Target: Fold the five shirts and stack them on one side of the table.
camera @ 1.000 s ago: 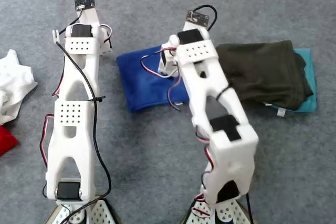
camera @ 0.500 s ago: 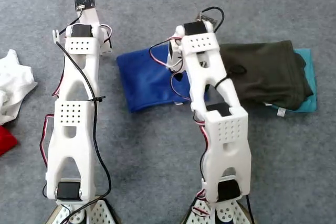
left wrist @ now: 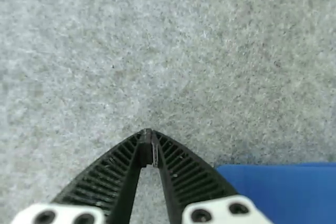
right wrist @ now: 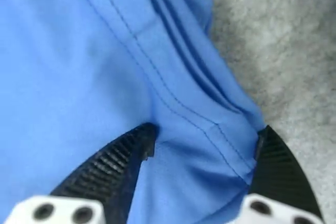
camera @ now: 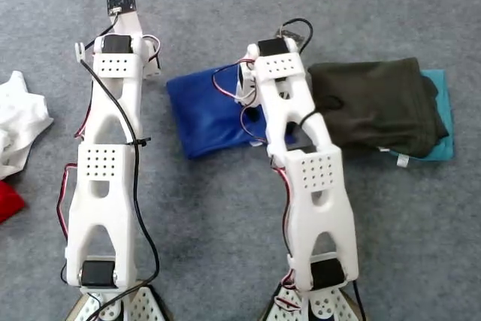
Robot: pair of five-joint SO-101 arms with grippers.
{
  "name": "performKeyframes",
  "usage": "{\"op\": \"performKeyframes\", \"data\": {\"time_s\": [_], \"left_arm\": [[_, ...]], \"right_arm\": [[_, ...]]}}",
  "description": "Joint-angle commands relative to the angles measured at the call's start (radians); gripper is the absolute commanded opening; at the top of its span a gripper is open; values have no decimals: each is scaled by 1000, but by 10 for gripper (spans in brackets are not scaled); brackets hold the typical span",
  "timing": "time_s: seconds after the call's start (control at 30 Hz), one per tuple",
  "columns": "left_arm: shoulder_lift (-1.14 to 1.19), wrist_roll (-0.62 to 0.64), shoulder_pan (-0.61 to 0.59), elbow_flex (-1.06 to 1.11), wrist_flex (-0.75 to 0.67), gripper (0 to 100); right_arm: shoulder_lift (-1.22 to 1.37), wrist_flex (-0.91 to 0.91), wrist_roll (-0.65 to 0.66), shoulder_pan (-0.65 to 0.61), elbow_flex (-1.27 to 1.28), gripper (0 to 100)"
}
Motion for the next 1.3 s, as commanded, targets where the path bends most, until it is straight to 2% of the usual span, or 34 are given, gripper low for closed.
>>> {"op": "performKeyframes", "data": {"time_s": [0.0,0.1,0.27,0.43,0.6,0.73,0.9,0.97,1.07,1.17,1.27], "left_arm": [[-17,-12,-12,-47,-12,30],[-17,-12,-12,-47,-12,30],[-17,-12,-12,-48,-12,30],[-17,-12,-12,-51,-11,30],[-29,-9,-12,-62,15,30],[-52,0,-2,-213,140,33],[-51,160,15,-321,290,35],[-52,226,25,-340,330,69],[-49,322,41,-338,342,182],[-48,345,56,-338,338,270],[-48,345,58,-337,310,288]], "right_arm": [[36,46,0,-3,-59,314],[53,83,3,-2,-93,254],[70,109,81,0,-134,55],[88,110,100,2,-133,28],[142,110,193,-3,-131,14],[150,112,201,0,-139,14],[151,112,198,0,-134,14],[153,112,196,0,-133,14],[153,112,196,0,-133,14],[153,110,196,2,-133,14],[153,110,196,2,-133,14]]}}
